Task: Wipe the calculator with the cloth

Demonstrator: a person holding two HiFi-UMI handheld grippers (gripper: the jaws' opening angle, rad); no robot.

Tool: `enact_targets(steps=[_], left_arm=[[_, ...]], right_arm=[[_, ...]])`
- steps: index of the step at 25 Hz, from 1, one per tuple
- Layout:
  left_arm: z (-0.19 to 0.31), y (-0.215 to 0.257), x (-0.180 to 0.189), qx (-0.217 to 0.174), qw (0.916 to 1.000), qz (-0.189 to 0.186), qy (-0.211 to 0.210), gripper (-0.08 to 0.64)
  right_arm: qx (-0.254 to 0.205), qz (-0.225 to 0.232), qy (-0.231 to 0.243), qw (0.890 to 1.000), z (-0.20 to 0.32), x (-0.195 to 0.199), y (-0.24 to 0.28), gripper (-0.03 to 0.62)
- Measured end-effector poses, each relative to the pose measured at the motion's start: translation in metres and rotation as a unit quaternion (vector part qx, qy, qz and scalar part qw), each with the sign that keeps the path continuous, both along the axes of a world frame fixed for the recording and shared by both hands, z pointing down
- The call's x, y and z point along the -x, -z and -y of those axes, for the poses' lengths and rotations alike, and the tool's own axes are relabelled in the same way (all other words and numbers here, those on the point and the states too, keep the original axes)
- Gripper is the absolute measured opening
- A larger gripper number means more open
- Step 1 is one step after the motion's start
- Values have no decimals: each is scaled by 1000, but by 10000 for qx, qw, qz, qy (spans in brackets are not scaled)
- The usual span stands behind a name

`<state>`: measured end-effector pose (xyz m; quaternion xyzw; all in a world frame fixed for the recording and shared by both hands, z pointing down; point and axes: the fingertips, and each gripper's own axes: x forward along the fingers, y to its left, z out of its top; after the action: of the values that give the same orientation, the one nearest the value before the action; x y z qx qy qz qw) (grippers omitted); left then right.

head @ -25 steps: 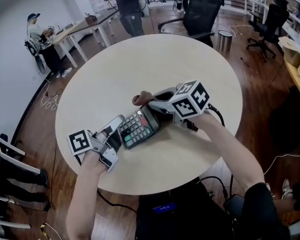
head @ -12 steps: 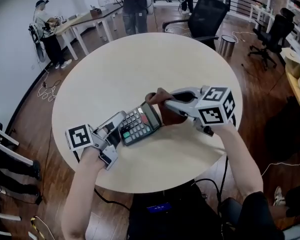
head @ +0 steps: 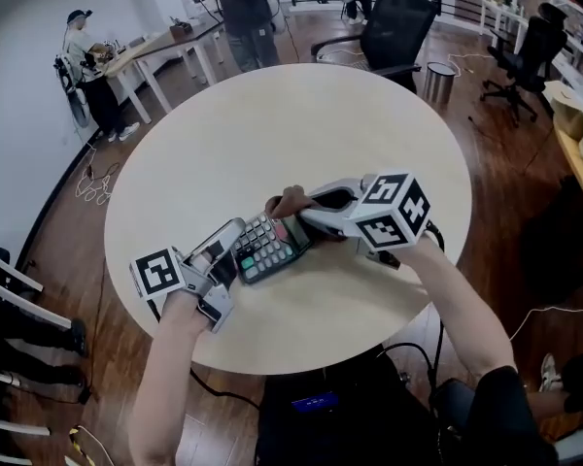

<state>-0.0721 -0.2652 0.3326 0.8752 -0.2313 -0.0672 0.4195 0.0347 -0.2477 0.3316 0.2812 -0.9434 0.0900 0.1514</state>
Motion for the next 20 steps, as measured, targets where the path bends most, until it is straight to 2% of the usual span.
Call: enact_targets(steps=[3,5,7,9,10,11,13,14,15,16,17,18,20], left_arm=[[0,1,-2,-48,10000,-15,-2,130],[-1,2,-3,-145,9999,52,-27,130],[-2,3,-2,-477,9980,401,-76,132],[-9,7,-3,-1041,9888,1062,-99,143],[-15,11,-8,-1427,9789,1455,-147,155],[-25,15,-17,-1850,9646,1862,-268,164],[-55,14,-46,-2618,9242,2671,-771,167],[-74,9,-60,-2881,9026,3006,-1097,167],[-93,2,-72,-3018,8850,3244,-1431,159],[-109,-6,-80,-3021,8739,3382,-1754,145],[-120,-15,-84,-2918,8684,3449,-2042,140],[-126,-25,-85,-2757,8665,3487,-2272,133],[-125,-42,-81,-2431,8665,3565,-2510,127]], right_arm=[[24,29,201,9998,-44,-3,-3,51],[102,113,598,9981,-81,5,-5,51],[153,240,971,9949,-110,11,-4,51],[57,331,759,9966,-107,3,2,51],[-15,372,457,9983,-93,-6,7,51],[-67,439,95,9990,-74,-18,12,51],[-102,620,-597,9962,-32,-38,20,51],[-119,642,-846,9943,-12,-43,22,51],[-146,577,-990,9933,6,-44,23,51],[-175,450,-1024,9936,21,-40,21,51],[-197,308,-968,9946,35,-32,20,51],[-194,200,-855,9959,47,-22,18,51],[-49,167,-556,9983,68,-1,11,51]])
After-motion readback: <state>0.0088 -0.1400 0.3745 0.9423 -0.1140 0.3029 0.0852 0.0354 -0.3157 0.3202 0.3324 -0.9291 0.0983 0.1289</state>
